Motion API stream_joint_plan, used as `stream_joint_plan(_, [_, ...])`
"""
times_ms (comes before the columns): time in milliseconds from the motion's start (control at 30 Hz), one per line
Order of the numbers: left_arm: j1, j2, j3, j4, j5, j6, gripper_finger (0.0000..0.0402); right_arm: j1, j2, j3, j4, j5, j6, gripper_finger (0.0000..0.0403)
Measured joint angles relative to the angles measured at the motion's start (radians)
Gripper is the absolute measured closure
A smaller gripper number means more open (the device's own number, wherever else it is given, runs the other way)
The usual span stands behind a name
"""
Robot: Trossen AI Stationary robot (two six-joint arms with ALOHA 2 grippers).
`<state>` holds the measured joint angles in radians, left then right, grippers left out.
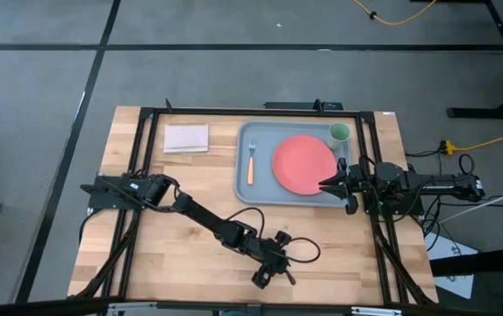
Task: Pick and place plate/cup/fork/spoon on tray
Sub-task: Put the black spoon beside the yellow fork on the gray serving tray
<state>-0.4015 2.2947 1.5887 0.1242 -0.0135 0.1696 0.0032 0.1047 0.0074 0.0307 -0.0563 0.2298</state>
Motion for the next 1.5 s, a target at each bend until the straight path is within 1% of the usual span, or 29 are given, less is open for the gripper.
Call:
stream_joint_plan(367, [0.0,0.008,0.0,-0.022,-0.011,-0.002,0.0317,0.0,0.0,0.0,0.0,0.0,-0.001,0.0324])
stream_joint_plan(467, [0.0,0.008,0.0,-0.061,-0.041,-0.002,0.0317,0.0,0.0,0.0,0.0,0.0,0.001,0.0324])
stream_joint_plan(600, [0.003,0.009,0.0,-0.107,-0.11,-0.003,0.0317,0.0,0.0,0.0,0.0,0.0,0.002,0.0324])
stream_joint_plan(833, [0.018,0.008,0.002,-0.198,-0.097,-0.037,0.0317,0.0,0.0,0.0,0.0,-0.001,0.003,0.0324])
stream_joint_plan(1033, [0.02,0.008,0.002,-0.221,-0.096,-0.038,0.0317,0.0,0.0,0.0,0.0,-0.001,0.004,0.0324])
stream_joint_plan(1267, [0.02,0.004,0.006,-0.304,-0.072,-0.064,0.0317,0.0,0.0,0.0,0.0,-0.001,0.005,0.0324])
stream_joint_plan(1500, [0.021,0.003,0.005,-0.326,-0.081,-0.064,0.0317,0.0,0.0,0.0,0.0,-0.001,0.005,0.0324])
